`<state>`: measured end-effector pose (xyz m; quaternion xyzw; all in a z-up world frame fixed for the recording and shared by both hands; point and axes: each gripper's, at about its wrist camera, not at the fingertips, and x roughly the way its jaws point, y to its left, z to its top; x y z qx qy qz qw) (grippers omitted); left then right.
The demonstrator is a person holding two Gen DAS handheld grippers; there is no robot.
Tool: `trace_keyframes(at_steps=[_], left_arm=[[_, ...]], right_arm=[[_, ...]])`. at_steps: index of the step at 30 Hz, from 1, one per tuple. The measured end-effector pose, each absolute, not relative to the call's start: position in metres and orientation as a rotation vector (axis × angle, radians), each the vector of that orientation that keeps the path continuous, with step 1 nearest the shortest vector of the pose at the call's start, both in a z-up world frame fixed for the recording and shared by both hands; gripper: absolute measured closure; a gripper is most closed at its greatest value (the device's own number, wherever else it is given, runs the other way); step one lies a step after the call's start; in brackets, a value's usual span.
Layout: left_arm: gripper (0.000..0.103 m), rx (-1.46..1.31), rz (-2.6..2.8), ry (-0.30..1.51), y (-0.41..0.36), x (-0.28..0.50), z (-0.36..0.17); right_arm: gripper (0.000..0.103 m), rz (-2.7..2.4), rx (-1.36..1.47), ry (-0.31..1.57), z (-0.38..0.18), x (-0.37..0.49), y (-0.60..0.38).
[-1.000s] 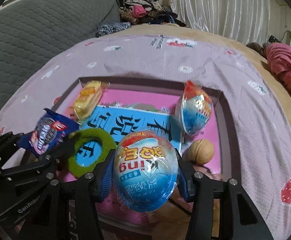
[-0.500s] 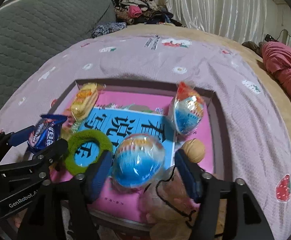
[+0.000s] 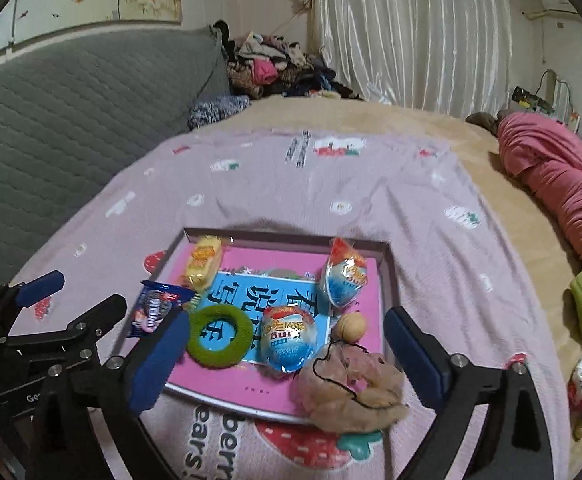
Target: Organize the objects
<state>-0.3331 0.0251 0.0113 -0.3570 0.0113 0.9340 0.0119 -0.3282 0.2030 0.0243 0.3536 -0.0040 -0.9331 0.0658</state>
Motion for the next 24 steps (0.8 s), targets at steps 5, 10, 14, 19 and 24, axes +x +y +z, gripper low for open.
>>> trace_keyframes(at_steps=[5, 10, 14, 19, 24], left_arm=[[0.010, -1.068, 2.922, 0.041, 0.019, -0.300, 0.032], [0.010, -1.047, 2.916, 0.016, 0.013, -0.258, 0.044], [0.010, -1.057, 2.911, 0.041, 0.012, -0.225, 0.045], [0.010, -1.089, 2.883, 0.050, 0.013, -0.189, 0.036], [0.010, -1.146, 2.799, 0.006, 0.015, -0.159, 0.019]], right_arm=[[0.001, -2.834, 1.030, -0.017, 0.046, -0.296, 0.207], [0.001, -2.835, 1.012, -0.008, 0.056, -0.254, 0.207], [0.001, -2.836, 0.998, 0.003, 0.058, -0.221, 0.208], [0.001, -2.834, 0.995, 0.026, 0.052, -0.183, 0.206], [0.001, -2.837, 1.004, 0.010, 0.040, -0.150, 0.209]])
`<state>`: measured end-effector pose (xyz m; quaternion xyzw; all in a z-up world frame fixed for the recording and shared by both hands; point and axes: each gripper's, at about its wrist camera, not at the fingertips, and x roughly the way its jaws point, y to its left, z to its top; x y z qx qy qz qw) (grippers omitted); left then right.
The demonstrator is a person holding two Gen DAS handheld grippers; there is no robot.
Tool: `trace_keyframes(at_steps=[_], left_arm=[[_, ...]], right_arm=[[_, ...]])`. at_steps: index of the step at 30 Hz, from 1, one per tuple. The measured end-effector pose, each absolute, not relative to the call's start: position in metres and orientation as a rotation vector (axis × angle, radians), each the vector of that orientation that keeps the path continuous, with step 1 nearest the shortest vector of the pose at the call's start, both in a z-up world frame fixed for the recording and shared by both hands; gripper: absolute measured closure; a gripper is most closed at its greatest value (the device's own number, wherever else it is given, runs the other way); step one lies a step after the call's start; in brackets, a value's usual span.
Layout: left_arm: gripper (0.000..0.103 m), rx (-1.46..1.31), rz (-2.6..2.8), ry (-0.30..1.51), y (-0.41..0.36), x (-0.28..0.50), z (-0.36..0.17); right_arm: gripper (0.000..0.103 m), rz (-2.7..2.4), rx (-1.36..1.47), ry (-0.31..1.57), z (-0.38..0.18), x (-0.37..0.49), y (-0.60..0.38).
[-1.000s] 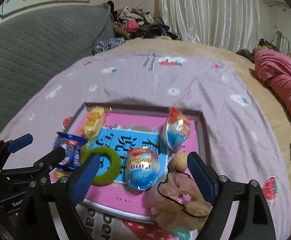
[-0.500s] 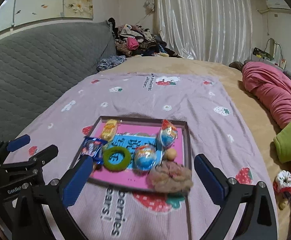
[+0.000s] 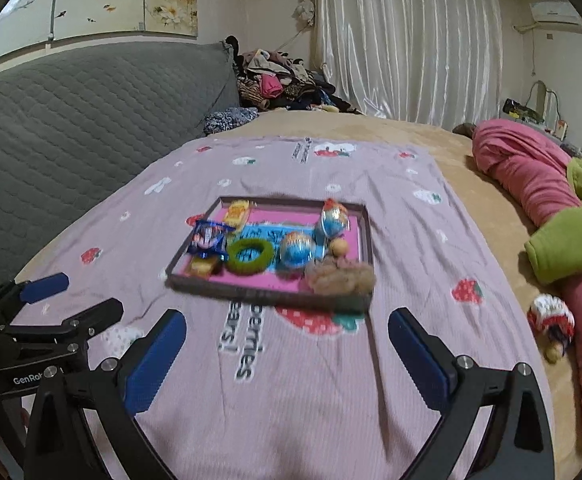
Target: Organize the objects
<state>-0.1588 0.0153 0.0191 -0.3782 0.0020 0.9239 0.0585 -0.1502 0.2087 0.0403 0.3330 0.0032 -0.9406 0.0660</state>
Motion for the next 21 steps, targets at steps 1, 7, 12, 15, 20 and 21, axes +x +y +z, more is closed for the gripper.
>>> trace_keyframes(at_steps=[1, 7, 12, 15, 20, 21], left_arm=[[0.010, -1.146, 2.797, 0.002, 0.016, -0.154, 0.017], [0.010, -1.121, 2.782, -0.019, 0.022, -0.124, 0.004], [0.010, -1.067, 2.848, 0.029, 0.024, -0.106, 0.000], [0.010, -1.067, 2.847, 0.041, 0.025, -0.103, -0.004], [0.010, -1.086, 2.821, 0.008, 0.026, -0.103, -0.016], [0.010, -1.107, 2.806, -0.008, 0.026, -0.104, -0.021]], right_arm=[[0.001, -2.840, 1.004, 0.006, 0.038, -0.145, 0.209], [0.001, -2.837, 1.005, -0.014, 0.018, -0.114, 0.213], [0.001, -2.835, 1.006, -0.047, 0.000, -0.096, 0.218], [0.001, -2.842, 1.009, -0.048, -0.006, -0.091, 0.220], [0.001, -2.841, 1.039, -0.039, -0.018, -0.089, 0.222], [0.001, -2.838, 1.049, -0.042, -0.021, -0.089, 0.223]])
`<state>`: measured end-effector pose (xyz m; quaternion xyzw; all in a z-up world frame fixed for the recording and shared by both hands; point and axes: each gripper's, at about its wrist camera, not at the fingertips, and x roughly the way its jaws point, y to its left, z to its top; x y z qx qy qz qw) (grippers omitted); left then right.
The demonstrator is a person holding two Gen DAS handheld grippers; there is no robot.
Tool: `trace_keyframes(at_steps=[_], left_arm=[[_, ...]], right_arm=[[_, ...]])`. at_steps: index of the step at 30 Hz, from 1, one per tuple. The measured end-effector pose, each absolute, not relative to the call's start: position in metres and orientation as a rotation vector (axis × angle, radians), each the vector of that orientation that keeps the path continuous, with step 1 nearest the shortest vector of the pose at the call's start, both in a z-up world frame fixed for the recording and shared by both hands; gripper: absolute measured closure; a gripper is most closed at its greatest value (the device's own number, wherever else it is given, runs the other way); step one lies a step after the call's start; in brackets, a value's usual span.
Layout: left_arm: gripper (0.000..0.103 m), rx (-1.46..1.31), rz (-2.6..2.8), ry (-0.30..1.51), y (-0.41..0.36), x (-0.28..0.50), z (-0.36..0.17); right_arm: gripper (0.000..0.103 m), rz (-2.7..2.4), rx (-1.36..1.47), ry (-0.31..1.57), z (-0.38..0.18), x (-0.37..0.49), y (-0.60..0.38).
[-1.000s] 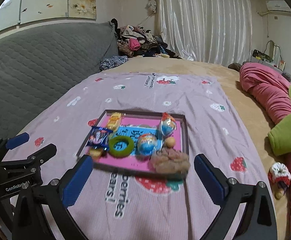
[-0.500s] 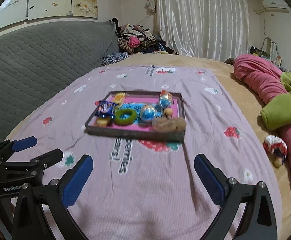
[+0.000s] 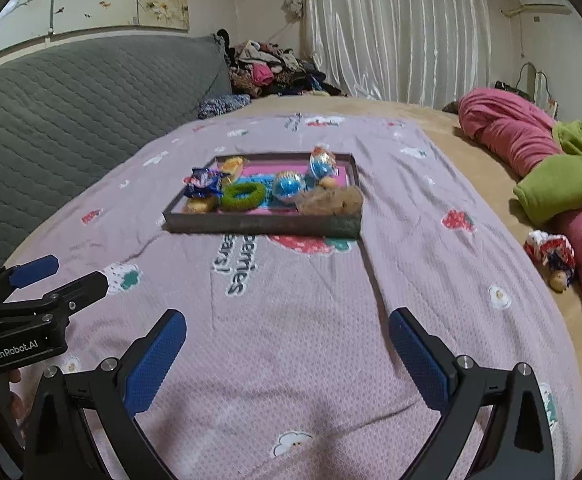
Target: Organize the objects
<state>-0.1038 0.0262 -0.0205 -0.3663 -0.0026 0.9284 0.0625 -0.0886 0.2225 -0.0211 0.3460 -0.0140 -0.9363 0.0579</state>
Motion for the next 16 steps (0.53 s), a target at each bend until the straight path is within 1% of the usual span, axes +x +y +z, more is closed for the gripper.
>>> trace_keyframes(at_steps=[2, 7, 11, 16], left_arm=[[0.010, -1.131, 2.801, -0.015, 0.026, -0.107, -0.026], [0.010, -1.140, 2.850, 0.035, 0.029, -0.109, -0.036], [0.010, -1.115, 2.937, 0.109, 0.031, -0.108, -0.040], [0.010, -1.153, 2.890, 0.080, 0.029, -0.114, -0.051]], right_arm=[[0.001, -2.836, 1.060, -0.038, -0.025, -0.089, 0.222], [0.001, -2.828, 1.072, -0.029, -0.031, -0.091, 0.221], [0.001, -2.828, 1.086, -0.016, -0.036, -0.094, 0.219], [0.001, -2.820, 1.117, -0.004, -0.045, -0.098, 0.218]])
